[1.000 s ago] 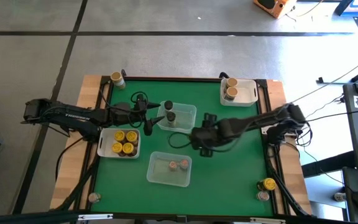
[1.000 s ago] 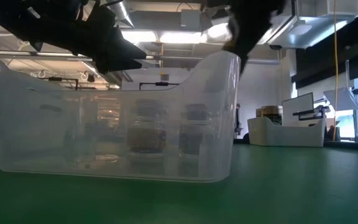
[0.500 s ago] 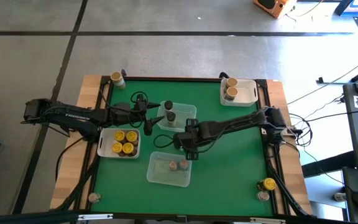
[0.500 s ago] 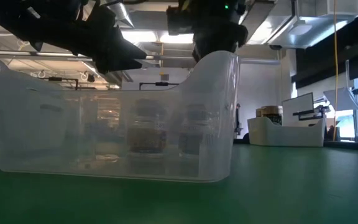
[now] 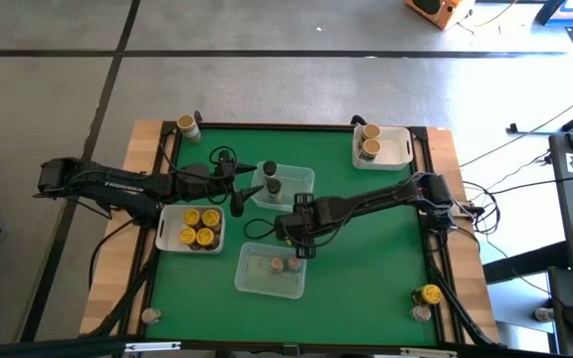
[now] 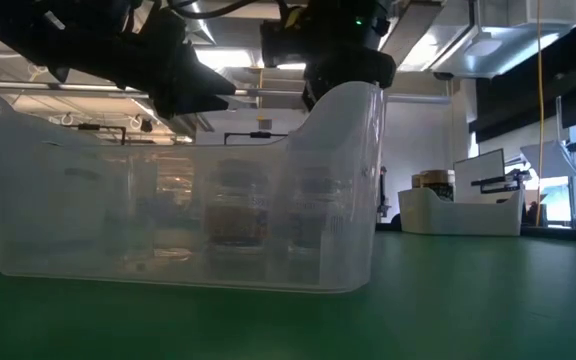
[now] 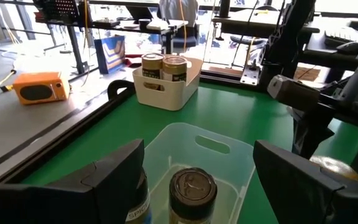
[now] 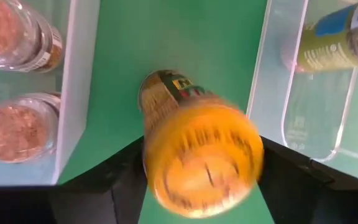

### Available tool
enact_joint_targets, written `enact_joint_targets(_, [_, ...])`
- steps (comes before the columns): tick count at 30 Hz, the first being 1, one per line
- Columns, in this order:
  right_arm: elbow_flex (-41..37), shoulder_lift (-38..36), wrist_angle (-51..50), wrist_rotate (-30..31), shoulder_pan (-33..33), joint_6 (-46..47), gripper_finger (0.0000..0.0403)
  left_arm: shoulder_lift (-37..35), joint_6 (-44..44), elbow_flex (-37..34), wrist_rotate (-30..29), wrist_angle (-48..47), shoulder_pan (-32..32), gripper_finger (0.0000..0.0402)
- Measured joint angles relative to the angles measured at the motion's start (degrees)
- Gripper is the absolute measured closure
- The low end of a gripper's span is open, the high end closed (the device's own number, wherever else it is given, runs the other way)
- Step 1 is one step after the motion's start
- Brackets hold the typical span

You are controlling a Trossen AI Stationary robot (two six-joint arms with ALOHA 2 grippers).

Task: Sort spices by type
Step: Put the yellow spice can into the bottom white bin

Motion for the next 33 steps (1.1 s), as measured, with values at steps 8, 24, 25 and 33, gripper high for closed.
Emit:
enact_joint_targets(8, [0.00,-0.03,1.07,-0.02,0.15,-1.70,0.0092,0.00,0.57,0.00,-0.01,0.13,0.00,0.0100])
enact_joint_targets(24, [-24.11,-28.08,5.27,7.52,5.39,-2.26,0.0086,0.62,-0.95,0.00,2.05,6.26,-2.45,0.0100])
enact_joint_targets(25, [-27.79,-30.85,8.50,7.73,5.27,-2.55,0.0086,1.12,-1.18,0.02,2.30,6.85,-2.97,0.0100])
enact_joint_targets(33, [-53.80,-50.24,41.47,10.03,4.09,-15.98,0.0086,10.36,-3.54,7.01,2.60,4.94,-8.44,0.0100])
